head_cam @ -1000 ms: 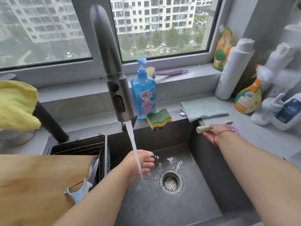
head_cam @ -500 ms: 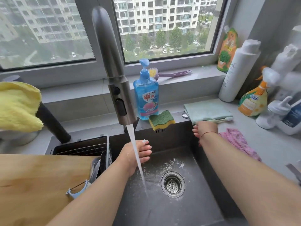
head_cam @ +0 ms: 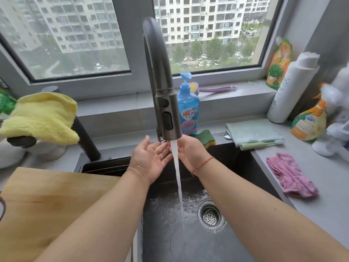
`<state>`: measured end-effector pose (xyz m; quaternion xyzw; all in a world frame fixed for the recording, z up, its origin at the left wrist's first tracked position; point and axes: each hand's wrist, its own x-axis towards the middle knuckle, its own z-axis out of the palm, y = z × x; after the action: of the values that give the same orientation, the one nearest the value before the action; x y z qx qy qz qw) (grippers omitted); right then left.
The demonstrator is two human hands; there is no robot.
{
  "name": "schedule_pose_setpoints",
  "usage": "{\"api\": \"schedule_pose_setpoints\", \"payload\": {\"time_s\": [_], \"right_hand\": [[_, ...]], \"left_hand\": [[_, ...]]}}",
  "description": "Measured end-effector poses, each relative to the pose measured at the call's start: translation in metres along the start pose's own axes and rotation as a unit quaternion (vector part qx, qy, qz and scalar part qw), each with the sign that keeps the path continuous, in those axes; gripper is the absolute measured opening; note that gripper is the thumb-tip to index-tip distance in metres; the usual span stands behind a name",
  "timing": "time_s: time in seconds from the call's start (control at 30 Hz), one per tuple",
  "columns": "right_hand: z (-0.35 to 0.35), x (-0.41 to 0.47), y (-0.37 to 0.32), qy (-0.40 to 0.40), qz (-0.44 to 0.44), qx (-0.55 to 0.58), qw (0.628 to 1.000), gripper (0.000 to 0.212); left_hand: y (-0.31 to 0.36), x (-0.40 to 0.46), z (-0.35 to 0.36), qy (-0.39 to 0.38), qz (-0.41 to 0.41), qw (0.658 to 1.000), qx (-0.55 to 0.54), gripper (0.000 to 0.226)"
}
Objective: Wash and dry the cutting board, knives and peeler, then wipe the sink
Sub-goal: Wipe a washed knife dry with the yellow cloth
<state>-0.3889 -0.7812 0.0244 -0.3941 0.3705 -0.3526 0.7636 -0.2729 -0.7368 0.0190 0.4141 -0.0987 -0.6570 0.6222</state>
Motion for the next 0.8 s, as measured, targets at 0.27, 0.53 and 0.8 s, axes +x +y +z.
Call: {"api": "schedule_pose_setpoints", "payload": {"time_s": [0.27, 0.53, 0.8], "right_hand": [[0.006, 0.001, -0.013, 0.020, -0.017, -0.029, 0.999, 0.027], [0.032, -0.001, 0.035, -0.030, 0.013, -0.353, 0.935, 0.015], [0.082, -0.011, 0.035, -0.021, -0.020, -0.365, 0.931, 0.016]], "left_hand": [[0.003, -0.009, -0.006, -0.001, -0.001, 0.999, 0.054, 0.066], [0.024, -0.033, -0.052, 0.200, 0.118, 0.958, 0.167, 0.042], [0.112, -0.056, -0.079, 0.327, 0.302, 0.890, 0.095, 0.069]]}}
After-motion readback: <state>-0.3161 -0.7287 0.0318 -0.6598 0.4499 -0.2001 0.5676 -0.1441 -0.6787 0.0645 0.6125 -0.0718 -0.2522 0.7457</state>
